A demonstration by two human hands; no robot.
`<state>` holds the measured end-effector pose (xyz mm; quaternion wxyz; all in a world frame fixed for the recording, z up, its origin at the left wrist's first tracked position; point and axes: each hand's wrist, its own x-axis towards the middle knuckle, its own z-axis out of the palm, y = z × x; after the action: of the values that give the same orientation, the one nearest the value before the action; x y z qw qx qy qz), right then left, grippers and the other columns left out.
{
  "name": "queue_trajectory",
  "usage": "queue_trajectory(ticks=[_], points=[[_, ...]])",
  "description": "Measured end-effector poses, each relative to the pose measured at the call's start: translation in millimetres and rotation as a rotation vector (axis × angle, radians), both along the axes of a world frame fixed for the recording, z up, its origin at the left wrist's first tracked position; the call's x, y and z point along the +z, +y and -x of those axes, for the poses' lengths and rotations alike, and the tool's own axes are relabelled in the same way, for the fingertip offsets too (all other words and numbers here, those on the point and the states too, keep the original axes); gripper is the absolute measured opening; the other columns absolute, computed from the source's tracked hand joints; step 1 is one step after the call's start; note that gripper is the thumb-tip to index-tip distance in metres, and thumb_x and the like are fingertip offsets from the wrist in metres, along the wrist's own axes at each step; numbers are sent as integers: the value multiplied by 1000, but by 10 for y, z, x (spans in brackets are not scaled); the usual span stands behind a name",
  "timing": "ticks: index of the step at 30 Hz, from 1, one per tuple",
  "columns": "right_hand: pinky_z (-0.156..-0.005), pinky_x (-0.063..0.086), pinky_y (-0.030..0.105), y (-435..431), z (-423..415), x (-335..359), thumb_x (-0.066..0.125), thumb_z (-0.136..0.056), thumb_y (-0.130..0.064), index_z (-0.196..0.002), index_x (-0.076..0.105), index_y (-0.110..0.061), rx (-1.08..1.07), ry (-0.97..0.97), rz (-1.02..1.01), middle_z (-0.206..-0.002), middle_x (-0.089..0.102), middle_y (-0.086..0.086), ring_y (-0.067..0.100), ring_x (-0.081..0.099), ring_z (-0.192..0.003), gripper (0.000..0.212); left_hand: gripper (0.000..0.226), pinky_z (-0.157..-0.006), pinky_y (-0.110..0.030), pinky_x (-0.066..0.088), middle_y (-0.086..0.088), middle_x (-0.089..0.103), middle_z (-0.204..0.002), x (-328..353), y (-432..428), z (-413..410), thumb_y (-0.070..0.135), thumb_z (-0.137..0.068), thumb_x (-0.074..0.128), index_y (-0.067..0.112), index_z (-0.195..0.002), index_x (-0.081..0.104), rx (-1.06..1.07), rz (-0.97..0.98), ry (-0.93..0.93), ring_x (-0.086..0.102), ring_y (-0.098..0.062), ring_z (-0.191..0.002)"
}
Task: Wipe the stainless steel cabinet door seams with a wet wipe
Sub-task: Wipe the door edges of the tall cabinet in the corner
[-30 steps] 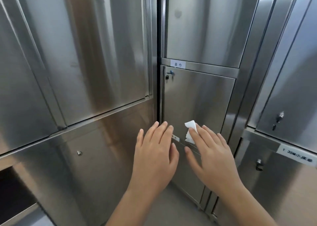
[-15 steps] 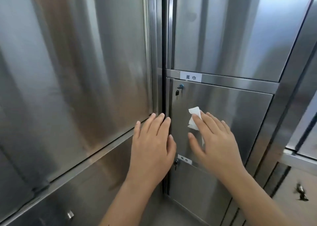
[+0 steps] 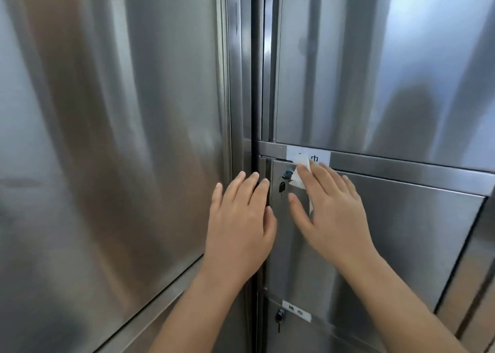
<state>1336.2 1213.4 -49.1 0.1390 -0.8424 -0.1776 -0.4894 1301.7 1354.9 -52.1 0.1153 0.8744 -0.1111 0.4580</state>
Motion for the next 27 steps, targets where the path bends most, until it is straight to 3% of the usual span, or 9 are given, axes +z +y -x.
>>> queue_trajectory(ticks=[4,9,14,16,20,24,27], points=[[-91,45,47,-76,-518,277,38,-87,-35,-120,60,-2,-20,-56,-45,-124,59,14,33,57,-114,52,38,-99,-56,34,-15,61,-122,258,-69,-627,7,-75,69,1,-113,64,-39,-11,-40,53,-32,-119],[-82,50,43,-129,-1126,722,38,-87,-34,-119,59,1,-44,-148,1,-122,60,16,33,59,-109,52,41,-100,-54,33,-17,58,-125,623,-89,-1308,5,-75,69,0,-115,62,-60,-40,-131,50,-33,-122],[-88,47,47,-118,-1544,1167,60,-86,-23,-122,57,3,-80,-196,43,-128,56,19,36,56,-113,44,43,-99,-55,33,-18,57,-125,967,-16,-1833,3,-71,71,-1,-113,62,-60,-72,-256,49,-36,-122],[-94,45,49,-92,-1634,1334,59,-87,-23,-126,54,1,-102,-214,44,-133,52,19,35,51,-119,47,41,-99,-56,33,-18,57,-125,1118,19,-2020,4,-73,68,-1,-113,62,-56,-84,-310,48,-36,-122],[-94,45,51,-15,-1752,1655,52,-86,-20,-125,55,3,-154,-371,25,-131,54,20,38,52,-118,45,42,-98,-57,34,-16,57,-125,1428,40,-2316,16,-79,43,0,-113,61,-70,-74,-391,48,-36,-123],[-95,41,50,81,-1885,1967,38,-86,-25,-127,54,2,-266,-421,82,-133,52,19,37,51,-119,51,39,-100,-60,30,-17,55,-128,1724,22,-2576,6,-77,56,-1,-115,60,-132,10,-467,44,-37,-126],[-96,40,50,119,-2041,2154,48,-84,-22,-128,53,2,-321,-409,136,-135,50,19,37,50,-120,50,43,-101,-59,30,-16,54,-130,1927,29,-2720,14,-79,41,1,-116,60,-111,12,-511,42,-36,-128]])
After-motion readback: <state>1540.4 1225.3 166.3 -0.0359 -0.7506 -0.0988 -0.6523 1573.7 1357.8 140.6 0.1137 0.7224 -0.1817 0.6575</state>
